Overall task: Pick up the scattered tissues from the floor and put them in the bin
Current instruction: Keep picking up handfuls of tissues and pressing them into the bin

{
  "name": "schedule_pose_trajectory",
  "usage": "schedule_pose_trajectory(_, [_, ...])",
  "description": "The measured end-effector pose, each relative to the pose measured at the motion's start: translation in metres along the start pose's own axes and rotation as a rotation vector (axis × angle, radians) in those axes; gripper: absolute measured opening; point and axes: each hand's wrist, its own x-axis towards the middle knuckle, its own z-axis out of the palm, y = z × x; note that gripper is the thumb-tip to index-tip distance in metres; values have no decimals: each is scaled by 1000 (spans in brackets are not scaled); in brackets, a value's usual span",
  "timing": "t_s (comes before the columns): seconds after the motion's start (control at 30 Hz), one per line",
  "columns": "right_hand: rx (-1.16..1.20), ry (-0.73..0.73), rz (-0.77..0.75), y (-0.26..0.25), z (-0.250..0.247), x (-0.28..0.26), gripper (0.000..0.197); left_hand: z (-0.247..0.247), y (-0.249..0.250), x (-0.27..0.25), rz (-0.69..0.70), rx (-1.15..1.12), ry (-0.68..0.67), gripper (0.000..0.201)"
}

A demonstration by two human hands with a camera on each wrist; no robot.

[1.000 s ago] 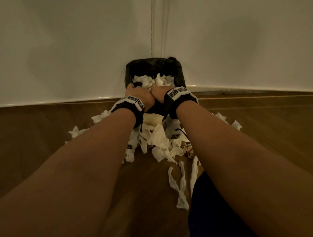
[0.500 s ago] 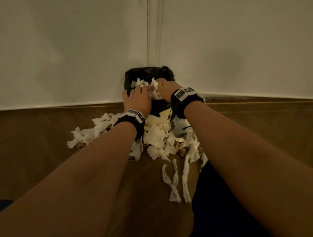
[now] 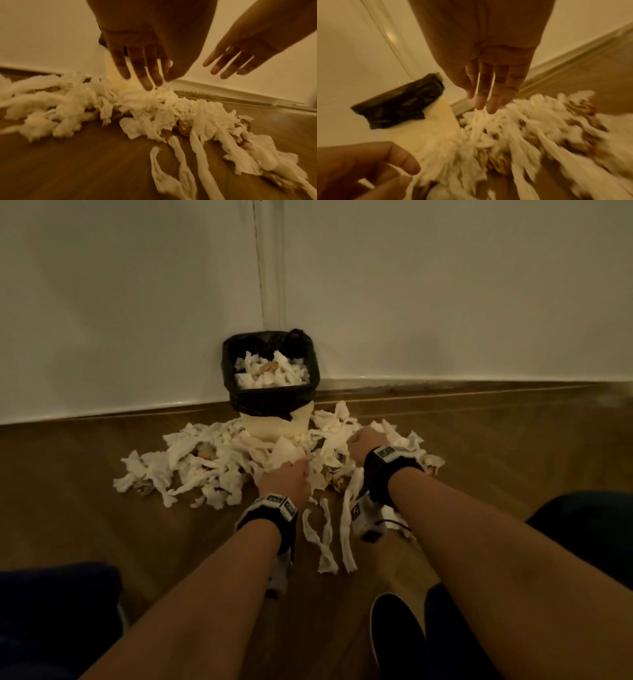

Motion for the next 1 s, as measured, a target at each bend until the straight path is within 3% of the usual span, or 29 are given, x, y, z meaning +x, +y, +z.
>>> schedule_pose_trajectory(0.1, [43,-112,130,32,34,-7,24,30,-2,-11,-91,-126,-178,26])
schedule_pose_trajectory(0.23, [55,-215,213,62,70,-17,27,78,-7,-26,-172,-210,-258,36])
schedule_pose_trajectory(0.3, [16,-212,195,71,88,-20,18,97,-7,-30,-185,-245,-267,47])
schedule_pose_trajectory(0.37, [-14,-220,146,77,104,-20,18,110,-6,-32,-155,-259,-296,56])
schedule_pose_trajectory(0.6, [-357,-378,-139,101,138,-13,64,127,9,-18,171,60,-414,84])
schedule_pose_trajectory(0.73, [-422,-447,-135,109,147,-11,76,128,9,-11,169,97,-468,73])
schedule_pose_trajectory(0.87, [-411,-371,-113,108,154,-12,63,127,8,-8,132,89,-437,47])
schedule_pose_trajectory(1.0, [-411,-251,-126,100,156,-17,38,128,8,-7,95,88,-416,38])
